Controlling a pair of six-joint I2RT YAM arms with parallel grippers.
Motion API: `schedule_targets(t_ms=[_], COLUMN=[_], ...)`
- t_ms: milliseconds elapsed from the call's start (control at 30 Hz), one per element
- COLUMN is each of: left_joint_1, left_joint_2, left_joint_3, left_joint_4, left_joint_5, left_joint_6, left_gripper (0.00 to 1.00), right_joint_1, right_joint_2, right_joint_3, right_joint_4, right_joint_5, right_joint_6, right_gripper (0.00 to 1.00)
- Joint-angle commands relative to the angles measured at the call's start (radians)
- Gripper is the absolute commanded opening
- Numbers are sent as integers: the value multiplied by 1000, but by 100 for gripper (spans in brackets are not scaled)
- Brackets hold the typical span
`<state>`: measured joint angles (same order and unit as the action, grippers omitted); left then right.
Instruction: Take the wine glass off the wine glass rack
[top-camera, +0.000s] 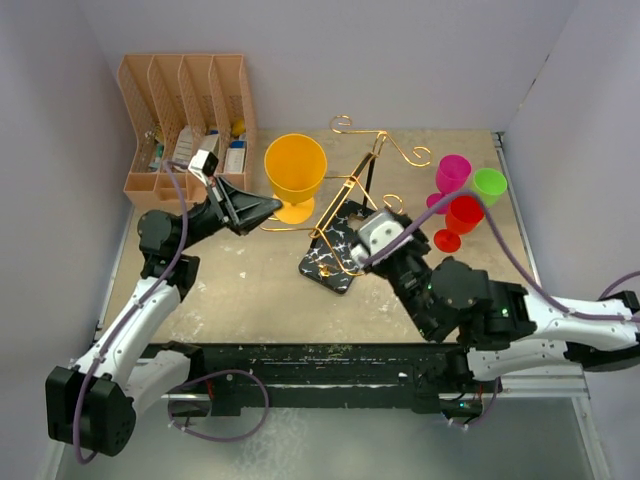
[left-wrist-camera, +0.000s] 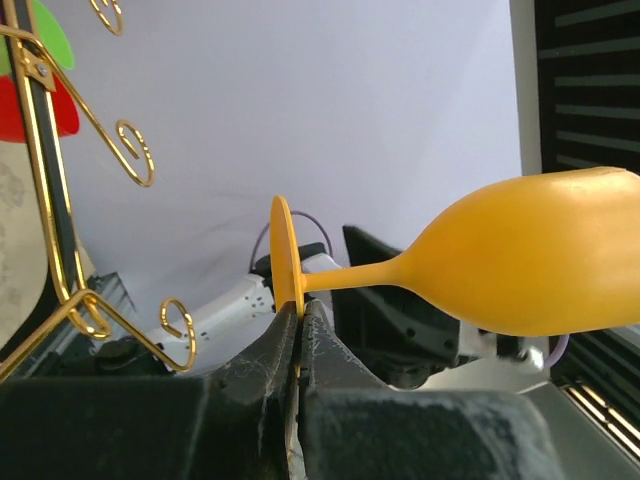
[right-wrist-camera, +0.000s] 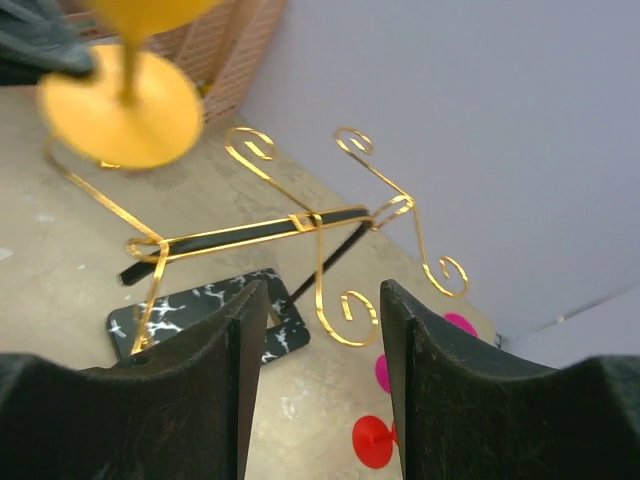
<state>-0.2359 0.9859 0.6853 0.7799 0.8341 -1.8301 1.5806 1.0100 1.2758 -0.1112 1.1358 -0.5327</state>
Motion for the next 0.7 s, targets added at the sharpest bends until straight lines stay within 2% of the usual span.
schedule_targets(t_ms=[0,67,133,200,333,433,533,667], left_joint_1=[2,2,1,1,2,1,1,2], left_joint_2=[-77,-107,-135,-162,-216,-250,-273,-298], left_joint_3=[9,15,20,40,125,191,243,260], left_joint_4=[-125,-196,-262,-368,-634,-818,-961,-1018], left_joint_5=[-44,-50,-57,-61,-103,-150,-195,-220], left_joint_6=[211,267,318,400,601,724,812,860], left_gripper=[0,0,0,0,0,0,0,0], right_joint_1=[-206,-456,-532,-621,-821,-869,-870,-870], right_joint_2=[36,81,117,181,233,240,233,197], right_joint_3=[118,207,264,389,556,630,685,723], right_joint_4=[-245,-363,-404,-538,-649,-692,-711,-695], right_joint_5=[-63,-225,-259,-344,-707,-895,-1020,-1167], right_joint_6=[301,404,460,596,729,787,821,847], right_gripper=[52,51,50,49,48,48,50,55])
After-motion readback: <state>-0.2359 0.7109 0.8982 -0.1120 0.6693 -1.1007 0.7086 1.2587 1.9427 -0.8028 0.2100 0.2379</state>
